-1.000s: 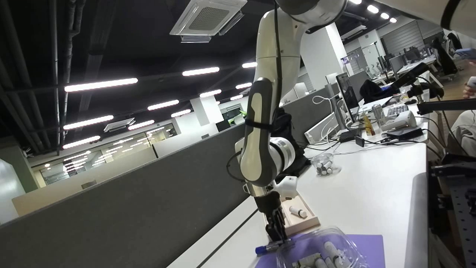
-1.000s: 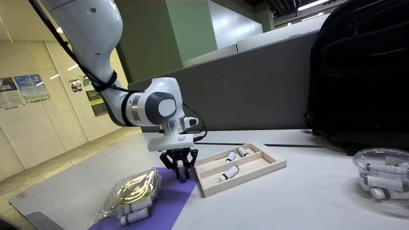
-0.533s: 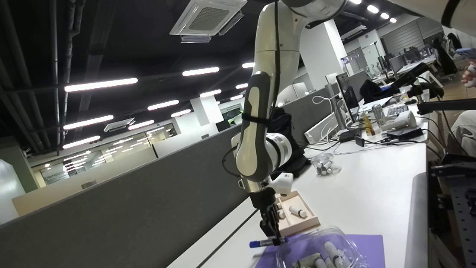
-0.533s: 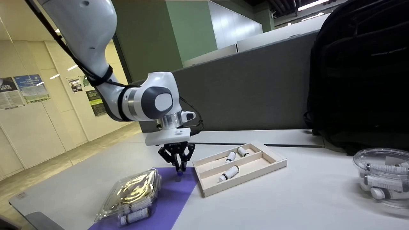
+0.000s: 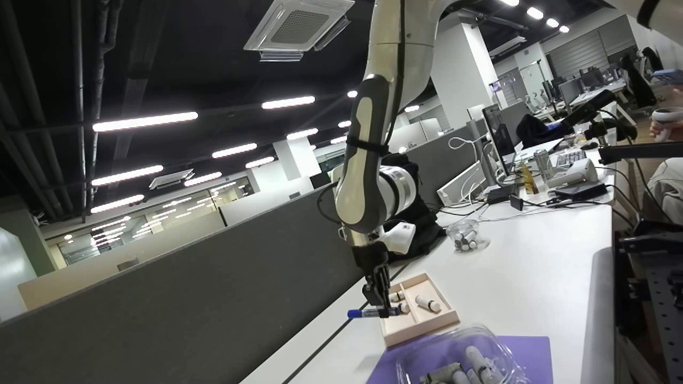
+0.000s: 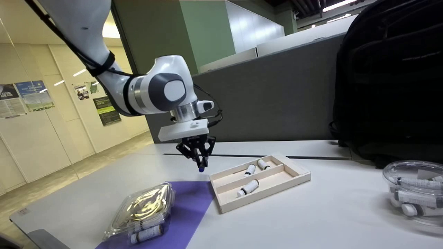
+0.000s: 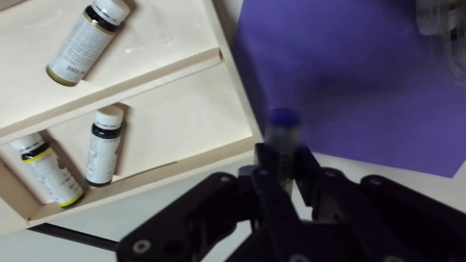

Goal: Put the marker in the top compartment of the box

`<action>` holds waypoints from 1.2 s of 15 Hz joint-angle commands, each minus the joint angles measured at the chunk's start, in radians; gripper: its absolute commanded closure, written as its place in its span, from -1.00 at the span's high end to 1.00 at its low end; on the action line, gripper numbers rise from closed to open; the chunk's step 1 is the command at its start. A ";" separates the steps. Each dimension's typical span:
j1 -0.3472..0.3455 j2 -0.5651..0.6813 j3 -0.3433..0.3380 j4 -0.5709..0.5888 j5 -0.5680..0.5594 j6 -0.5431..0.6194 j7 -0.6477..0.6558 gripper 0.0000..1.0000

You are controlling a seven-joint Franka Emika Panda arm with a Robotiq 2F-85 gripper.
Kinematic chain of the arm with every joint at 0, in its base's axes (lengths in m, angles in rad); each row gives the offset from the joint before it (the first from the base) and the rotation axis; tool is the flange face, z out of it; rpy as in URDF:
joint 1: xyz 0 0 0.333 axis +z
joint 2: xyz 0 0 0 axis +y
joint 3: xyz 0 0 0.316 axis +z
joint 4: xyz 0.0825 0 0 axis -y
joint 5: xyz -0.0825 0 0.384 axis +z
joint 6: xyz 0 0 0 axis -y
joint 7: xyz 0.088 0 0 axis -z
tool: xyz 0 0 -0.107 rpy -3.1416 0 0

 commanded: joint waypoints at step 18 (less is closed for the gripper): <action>-0.067 0.114 -0.078 0.118 0.123 -0.157 0.155 -0.89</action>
